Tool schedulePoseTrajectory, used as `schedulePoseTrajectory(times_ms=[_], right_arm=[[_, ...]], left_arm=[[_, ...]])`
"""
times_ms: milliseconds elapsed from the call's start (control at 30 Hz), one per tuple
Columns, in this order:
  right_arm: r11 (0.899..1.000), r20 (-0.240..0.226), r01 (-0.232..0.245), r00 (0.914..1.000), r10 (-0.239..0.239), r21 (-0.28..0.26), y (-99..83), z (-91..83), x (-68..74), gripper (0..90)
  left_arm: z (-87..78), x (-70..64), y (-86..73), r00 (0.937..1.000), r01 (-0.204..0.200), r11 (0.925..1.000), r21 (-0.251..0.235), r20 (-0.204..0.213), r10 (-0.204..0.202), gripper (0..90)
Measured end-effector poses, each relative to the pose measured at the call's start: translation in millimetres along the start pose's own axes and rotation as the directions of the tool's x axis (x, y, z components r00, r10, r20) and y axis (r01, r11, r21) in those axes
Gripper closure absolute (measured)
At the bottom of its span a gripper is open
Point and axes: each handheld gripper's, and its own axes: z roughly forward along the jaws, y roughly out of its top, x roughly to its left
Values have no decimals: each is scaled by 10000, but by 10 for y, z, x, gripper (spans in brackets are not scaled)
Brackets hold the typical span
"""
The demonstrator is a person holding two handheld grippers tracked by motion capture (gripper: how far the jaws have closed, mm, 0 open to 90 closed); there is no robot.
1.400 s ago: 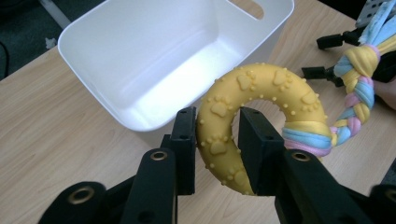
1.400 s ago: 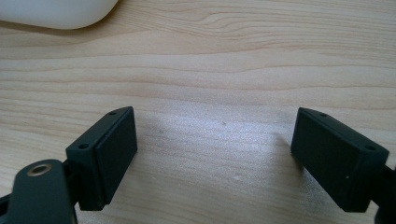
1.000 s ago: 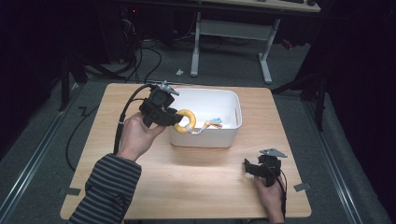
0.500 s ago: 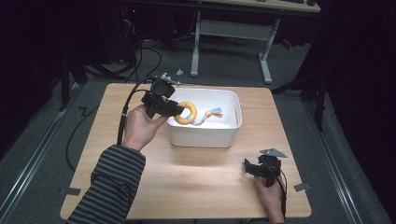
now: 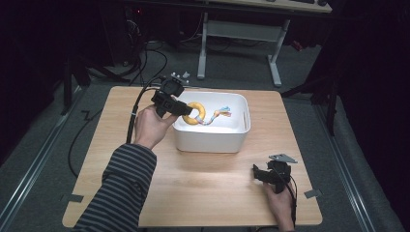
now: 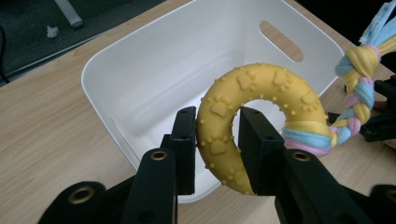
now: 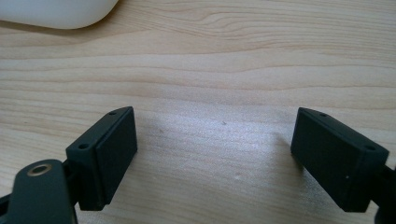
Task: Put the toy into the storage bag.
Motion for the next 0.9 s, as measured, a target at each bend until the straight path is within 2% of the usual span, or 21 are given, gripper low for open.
schedulePoseTrajectory(times_ms=[67,133,167,367,900], right_arm=[[10000,1,-4,10000,4,1,0,0,1,144],[10000,0,-2,10000,2,2,0,0,0,144],[10000,1,-4,10000,4,2,0,0,1,144],[10000,1,-6,10000,6,1,0,0,1,145],[10000,-9,-8,10000,8,-6,-1,0,1,144]], left_arm=[[35,10,8,10000,26,10000,58,-84,-25,682],[83,6,21,9989,-100,9997,223,-466,111,681],[97,12,25,9986,-115,9995,290,-507,129,681],[211,91,44,9988,245,9988,422,-440,-227,681],[545,97,83,9978,440,9946,938,-540,-391,681]])
